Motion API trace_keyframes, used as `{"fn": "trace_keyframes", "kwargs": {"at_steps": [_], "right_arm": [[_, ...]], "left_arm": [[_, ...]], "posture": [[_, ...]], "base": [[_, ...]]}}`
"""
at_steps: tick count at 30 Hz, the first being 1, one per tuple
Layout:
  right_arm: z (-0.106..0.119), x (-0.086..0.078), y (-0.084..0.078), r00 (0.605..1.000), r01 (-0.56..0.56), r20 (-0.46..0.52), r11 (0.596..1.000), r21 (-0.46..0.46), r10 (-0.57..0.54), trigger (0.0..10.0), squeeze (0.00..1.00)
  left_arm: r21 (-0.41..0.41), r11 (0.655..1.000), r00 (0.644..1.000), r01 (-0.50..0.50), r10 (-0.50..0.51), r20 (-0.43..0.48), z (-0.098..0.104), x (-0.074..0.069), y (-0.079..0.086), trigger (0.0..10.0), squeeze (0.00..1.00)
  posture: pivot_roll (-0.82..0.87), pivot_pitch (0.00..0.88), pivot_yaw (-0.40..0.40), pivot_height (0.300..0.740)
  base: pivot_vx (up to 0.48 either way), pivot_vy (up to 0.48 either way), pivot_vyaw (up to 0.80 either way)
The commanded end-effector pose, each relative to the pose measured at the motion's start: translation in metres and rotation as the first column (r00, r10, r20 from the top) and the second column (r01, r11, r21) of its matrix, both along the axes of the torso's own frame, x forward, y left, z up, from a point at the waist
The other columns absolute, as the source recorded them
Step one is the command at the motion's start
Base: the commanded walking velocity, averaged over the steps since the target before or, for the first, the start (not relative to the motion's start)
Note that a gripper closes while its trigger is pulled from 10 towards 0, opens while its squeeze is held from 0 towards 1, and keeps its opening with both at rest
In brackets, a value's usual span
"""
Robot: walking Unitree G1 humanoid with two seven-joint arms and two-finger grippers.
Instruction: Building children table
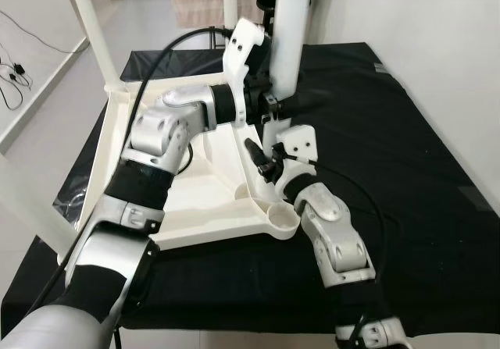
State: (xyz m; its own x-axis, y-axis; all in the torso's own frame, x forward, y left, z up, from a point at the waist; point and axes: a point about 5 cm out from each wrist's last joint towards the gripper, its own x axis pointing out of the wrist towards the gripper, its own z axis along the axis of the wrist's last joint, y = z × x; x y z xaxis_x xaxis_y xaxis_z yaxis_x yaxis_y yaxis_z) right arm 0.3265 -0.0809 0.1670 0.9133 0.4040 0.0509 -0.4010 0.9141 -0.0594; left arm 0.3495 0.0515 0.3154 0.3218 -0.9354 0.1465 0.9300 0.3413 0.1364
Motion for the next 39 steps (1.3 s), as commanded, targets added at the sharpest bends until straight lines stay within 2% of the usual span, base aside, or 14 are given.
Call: {"fn": "trace_keyframes", "kwargs": {"at_steps": [1,4,9,13,14,20,28,31,32,33,34,35,37,39], "right_arm": [[-0.048,-0.008,0.000,0.977,0.005,-0.211,1.000,-0.031,-0.012,0.0,0.00],[-0.040,-0.003,0.002,0.985,-0.004,-0.174,1.000,-0.017,0.001,0.0,0.00],[-0.013,0.020,-0.021,0.993,0.078,-0.095,0.997,0.013,-0.076,0.0,0.00],[-0.008,0.020,-0.024,0.990,0.112,-0.090,0.994,0.009,-0.110,0.0,0.00],[0.006,0.028,-0.046,0.974,0.220,-0.056,0.976,0.005,-0.219,0.0,0.00],[0.020,0.037,-0.070,0.949,0.314,-0.018,0.949,0.014,-0.314,0.0,0.00],[0.059,0.043,-0.109,0.948,0.273,0.115,0.946,0.177,-0.295,0.0,0.00],[0.090,0.032,-0.114,0.972,0.004,0.221,0.946,0.325,-0.080,0.0,0.00],[0.093,0.027,-0.111,0.969,-0.092,0.247,0.944,0.316,0.011,1.8,0.00],[0.094,0.023,-0.109,0.962,-0.151,0.263,0.941,0.304,0.070,7.8,0.00],[0.094,0.023,-0.109,0.962,-0.151,0.263,0.941,0.304,0.070,7.8,0.00],[0.093,0.018,-0.104,0.948,-0.234,0.271,0.941,0.246,0.165,10.0,0.00],[0.091,0.014,-0.101,0.936,-0.284,0.270,0.936,0.206,0.225,10.0,0.00],[0.080,-0.004,-0.086,0.837,-0.524,0.224,0.849,0.070,0.499,10.0,0.00]], "left_arm": [[0.014,1.000,1.000,-0.007,0.007,0.001,0.000,0.000,0.001,10.0,0.00],[0.016,1.000,1.000,-0.004,0.004,0.012,0.000,0.000,0.000,10.0,0.00],[0.000,1.000,0.999,0.016,-0.016,0.044,0.008,-0.002,0.003,10.0,0.00],[-0.002,1.000,0.999,0.022,-0.022,0.048,0.010,-0.002,0.004,10.0,0.00],[-0.032,0.997,0.996,0.072,-0.070,0.056,0.015,-0.009,0.022,10.0,0.00],[-0.094,0.990,0.992,0.103,-0.095,0.082,0.026,-0.021,0.057,10.0,0.00],[-0.165,0.964,0.972,-0.208,0.223,0.073,0.021,-0.017,0.117,10.0,0.00],[-0.157,0.895,0.907,-0.418,0.421,-0.019,-0.012,-0.023,0.154,10.0,0.00],[-0.128,0.885,0.894,-0.448,0.445,-0.054,-0.028,-0.027,0.160,10.0,0.00],[-0.108,0.881,0.887,-0.460,0.454,-0.078,-0.038,-0.031,0.163,10.0,0.00],[-0.108,0.881,0.887,-0.460,0.454,-0.078,-0.038,-0.031,0.163,10.0,0.00],[-0.046,0.888,0.886,-0.457,0.451,-0.104,-0.057,-0.041,0.163,10.0,0.00],[-0.004,0.893,0.887,-0.450,0.446,-0.120,-0.069,-0.047,0.163,10.0,0.00],[0.091,0.918,0.890,-0.385,0.396,-0.228,-0.111,-0.083,0.147,10.0,0.00]], "posture": [[0.02,0.069,0.013,0.740],[0.02,0.065,0.015,0.740],[0.01,0.057,0.022,0.740],[0.01,0.057,0.022,0.740],[0.01,0.055,0.026,0.740],[0.01,0.057,0.031,0.740],[0.02,0.077,0.037,0.740],[0.02,0.102,0.042,0.740],[0.02,0.106,0.042,0.740],[0.02,0.106,0.042,0.740],[0.02,0.106,0.042,0.740],[0.03,0.126,0.041,0.740],[0.03,0.126,0.041,0.740],[0.06,0.170,0.041,0.740]], "base": [[0.000,0.000,0.00],[0.000,0.000,0.00],[0.000,0.000,0.00],[0.000,0.000,0.00],[0.000,0.000,0.00],[0.000,0.000,0.00],[0.000,0.000,0.00],[0.000,0.000,0.00],[0.000,0.000,0.00],[0.000,0.000,0.00],[0.000,0.000,0.00],[0.000,0.000,0.00],[0.000,0.000,0.00],[0.000,0.000,0.00]]}}
